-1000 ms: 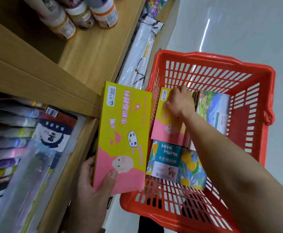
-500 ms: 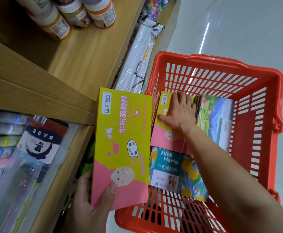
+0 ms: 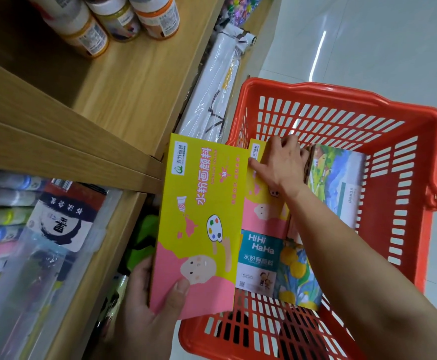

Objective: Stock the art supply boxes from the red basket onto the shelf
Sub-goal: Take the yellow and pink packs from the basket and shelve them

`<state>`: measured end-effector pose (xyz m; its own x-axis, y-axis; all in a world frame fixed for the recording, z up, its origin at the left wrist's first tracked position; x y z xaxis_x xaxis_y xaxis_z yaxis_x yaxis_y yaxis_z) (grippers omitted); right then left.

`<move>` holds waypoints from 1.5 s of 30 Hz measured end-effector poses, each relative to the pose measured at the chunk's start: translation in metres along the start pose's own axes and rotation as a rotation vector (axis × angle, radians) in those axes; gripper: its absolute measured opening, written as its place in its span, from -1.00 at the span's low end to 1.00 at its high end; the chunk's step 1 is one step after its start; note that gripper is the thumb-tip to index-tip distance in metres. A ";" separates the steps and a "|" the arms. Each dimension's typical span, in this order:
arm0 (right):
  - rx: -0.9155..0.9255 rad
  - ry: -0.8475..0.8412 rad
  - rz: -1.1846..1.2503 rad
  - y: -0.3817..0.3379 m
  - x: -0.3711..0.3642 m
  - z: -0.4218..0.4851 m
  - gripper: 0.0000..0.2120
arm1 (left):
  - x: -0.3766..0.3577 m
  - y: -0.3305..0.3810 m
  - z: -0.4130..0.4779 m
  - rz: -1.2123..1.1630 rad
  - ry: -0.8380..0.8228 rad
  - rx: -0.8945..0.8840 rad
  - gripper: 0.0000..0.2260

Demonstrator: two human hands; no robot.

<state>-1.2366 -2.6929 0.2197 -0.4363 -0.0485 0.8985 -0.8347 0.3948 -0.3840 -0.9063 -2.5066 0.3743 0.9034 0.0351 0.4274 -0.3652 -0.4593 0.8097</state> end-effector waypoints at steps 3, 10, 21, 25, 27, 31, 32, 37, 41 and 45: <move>0.034 0.088 0.013 -0.006 0.021 -0.008 -0.40 | -0.004 -0.005 0.002 0.006 -0.041 0.032 -0.51; 0.152 0.189 -0.096 -0.030 0.076 -0.030 -0.44 | -0.006 -0.003 0.007 0.066 -0.104 0.012 -0.61; 0.171 -0.142 -0.107 -0.078 0.140 -0.097 -0.75 | -0.005 0.026 0.004 0.112 -0.110 0.043 -0.69; 0.090 0.011 0.095 -0.065 0.224 -0.138 -0.76 | 0.015 0.065 -0.020 0.027 -0.057 0.039 -0.71; 0.105 0.068 0.222 -0.059 0.271 -0.154 -0.76 | 0.029 0.091 -0.040 -0.022 -0.030 0.026 -0.72; 0.134 0.055 0.452 -0.055 0.345 -0.175 -0.69 | 0.062 0.144 -0.093 -0.075 0.034 -0.019 -0.67; 0.132 0.037 0.487 -0.053 0.357 -0.178 -0.69 | 0.070 0.154 -0.105 -0.077 0.052 -0.031 -0.67; 0.238 -0.087 0.641 -0.073 0.419 -0.198 -0.73 | 0.121 0.196 -0.187 -0.082 0.197 -0.071 -0.74; 0.377 -0.258 0.685 -0.117 0.446 -0.215 -0.81 | 0.161 0.215 -0.252 -0.097 0.311 -0.111 -0.74; 0.521 -0.431 0.647 -0.169 0.453 -0.244 -0.82 | 0.206 0.211 -0.316 -0.151 0.464 -0.114 -0.74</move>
<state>-1.2108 -2.5575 0.7440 -0.8686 -0.3402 0.3602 -0.3858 0.0082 -0.9226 -0.8683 -2.3156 0.7603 0.7621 0.4970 0.4150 -0.2837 -0.3198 0.9040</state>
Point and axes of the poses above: each hand's wrist, its own z-axis towards the middle knuckle, its own x-axis out of the back of the hand, y = z × x, the point moved 10 cm from there along z, towards the middle knuckle, and after that the axes turned 7 degrees about z, right-handed, at the moved point
